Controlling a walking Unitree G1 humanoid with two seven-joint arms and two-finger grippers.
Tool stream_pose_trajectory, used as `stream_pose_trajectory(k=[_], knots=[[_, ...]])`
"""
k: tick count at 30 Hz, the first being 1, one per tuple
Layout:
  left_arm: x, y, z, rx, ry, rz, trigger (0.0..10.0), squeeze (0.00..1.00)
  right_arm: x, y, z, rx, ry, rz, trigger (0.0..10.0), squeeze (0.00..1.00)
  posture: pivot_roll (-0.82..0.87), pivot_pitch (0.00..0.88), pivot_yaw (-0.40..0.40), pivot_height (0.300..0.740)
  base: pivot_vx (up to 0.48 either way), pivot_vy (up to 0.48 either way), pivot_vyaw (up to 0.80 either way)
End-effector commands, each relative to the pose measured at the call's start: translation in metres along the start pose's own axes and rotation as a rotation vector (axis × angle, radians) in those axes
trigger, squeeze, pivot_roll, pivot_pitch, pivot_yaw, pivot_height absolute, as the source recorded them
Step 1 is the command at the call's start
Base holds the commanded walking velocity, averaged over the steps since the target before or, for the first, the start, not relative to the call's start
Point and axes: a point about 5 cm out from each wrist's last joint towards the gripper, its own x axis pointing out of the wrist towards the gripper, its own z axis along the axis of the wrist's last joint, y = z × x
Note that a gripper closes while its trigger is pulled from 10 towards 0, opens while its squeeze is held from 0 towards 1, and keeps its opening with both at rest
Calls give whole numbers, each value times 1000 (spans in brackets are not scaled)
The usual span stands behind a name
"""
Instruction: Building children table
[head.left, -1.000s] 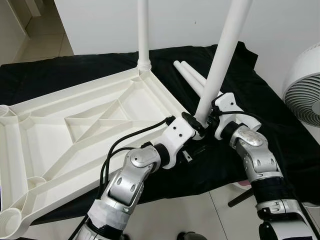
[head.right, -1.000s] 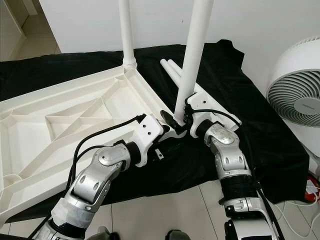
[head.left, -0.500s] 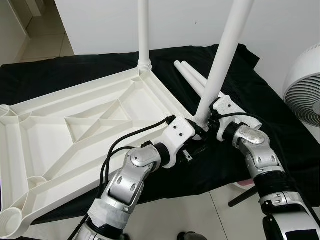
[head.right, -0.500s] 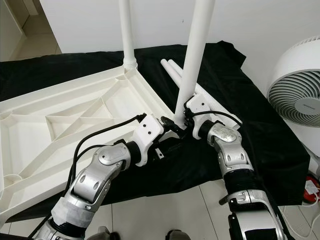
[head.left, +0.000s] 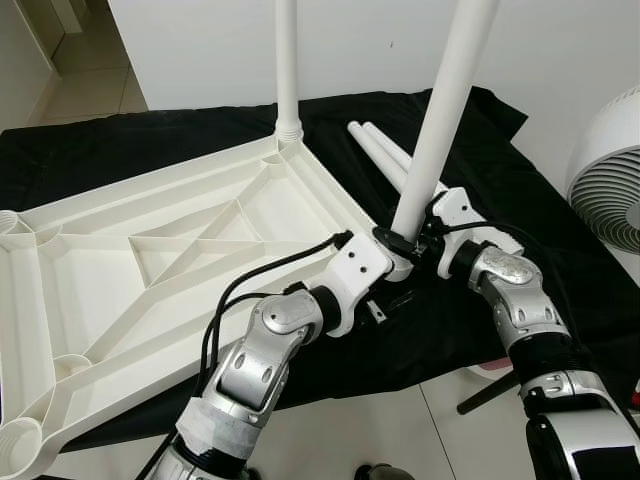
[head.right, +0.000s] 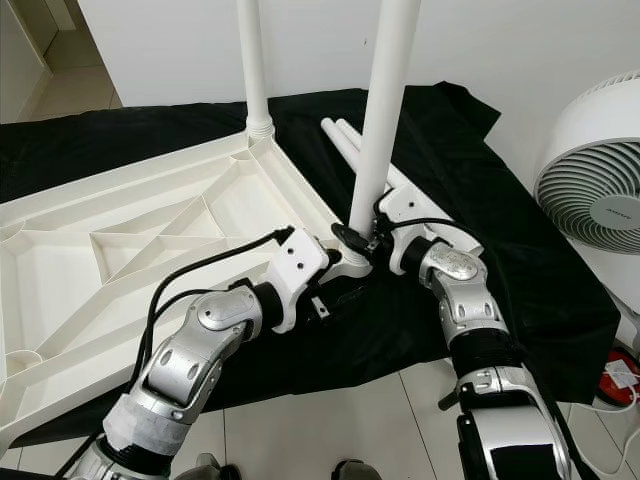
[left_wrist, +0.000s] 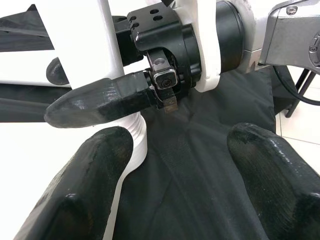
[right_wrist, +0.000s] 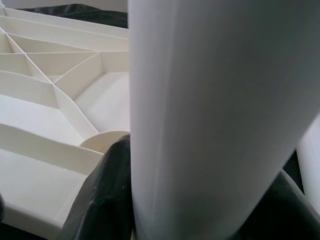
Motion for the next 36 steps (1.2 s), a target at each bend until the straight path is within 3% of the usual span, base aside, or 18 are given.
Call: stream_pose_trajectory(k=[1, 3, 4, 7, 9, 18, 19, 20, 21, 22, 24, 26, 30, 36], knots=[[1, 1, -2, -6, 6, 42, 10000, 0, -1, 7, -7, 6, 24, 22, 0, 0, -130, 70, 49, 740, 0, 0, 0], [1, 1, -2, -6, 6, 41, 10000, 0, -2, 8, -8, 9, 17, -5, 0, 0, -130, 70, 49, 740, 0, 0, 0], [2, 1, -2, -5, 5, 39, 10000, 0, -1, 8, -7, 37, 7, -42, 10000, 0, -141, 65, 48, 740, 0, 0, 0], [2, 1, -2, -3, 3, 35, 10000, 0, 0, 7, -6, 66, 6, -118, 10000, 0, -141, 65, 48, 740, 0, 0, 0], [4, 1, -2, -1, 0, 29, 10000, 0, 2, 6, -5, 95, 6, -251, 10000, 0, -152, 50, 55, 740, 0, 0, 0], [6, 0, -1, 6, -2, 17, 10000, 0, 9, 19, -4, 178, -2, -453, 10000, 0, -152, 36, 59, 740, 0, 0, 0], [5, 2, -1, 9, 0, 19, 10000, 0, 12, 25, -7, 228, 15, -589, 10000, 0, -142, 26, 55, 740, 0, 0, 0], [5, 2, -1, 9, 0, 19, 10000, 0, 12, 25, -7, 228, 15, -589, 10000, 0, -142, 26, 55, 740, 0, 0, 0], [4, 3, -2, 12, 2, 21, 10000, 0, 12, 30, -8, 252, 33, -704, 10000, 0, -142, 26, 55, 740, 0, 0, 0], [4, 3, -2, 12, 2, 21, 10000, 0, 12, 30, -8, 252, 33, -704, 10000, 0, -142, 26, 55, 740, 0, 0, 0], [2, 5, -3, 14, 8, 30, 10000, 0, 10, 44, -11, 244, 70, -887, 10000, 0, -139, 20, 50, 740, 0, 0, 0], [1, 6, -4, 12, 10, 36, 10000, 0, 11, 52, -9, 223, 69, -902, 10000, 0, -141, 18, 50, 740, 0, 0, 0], [1, 6, -5, 12, 11, 36, 10000, 0, 10, 48, -6, 285, 29, -892, 10000, 0, -142, 16, 53, 740, 0, 0, 0], [1, 8, -5, 18, 8, 44, 10000, 0, 13, 52, 0, 306, 18, -871, 10000, 0, -135, 4, 41, 740, 0, 0, 0]])
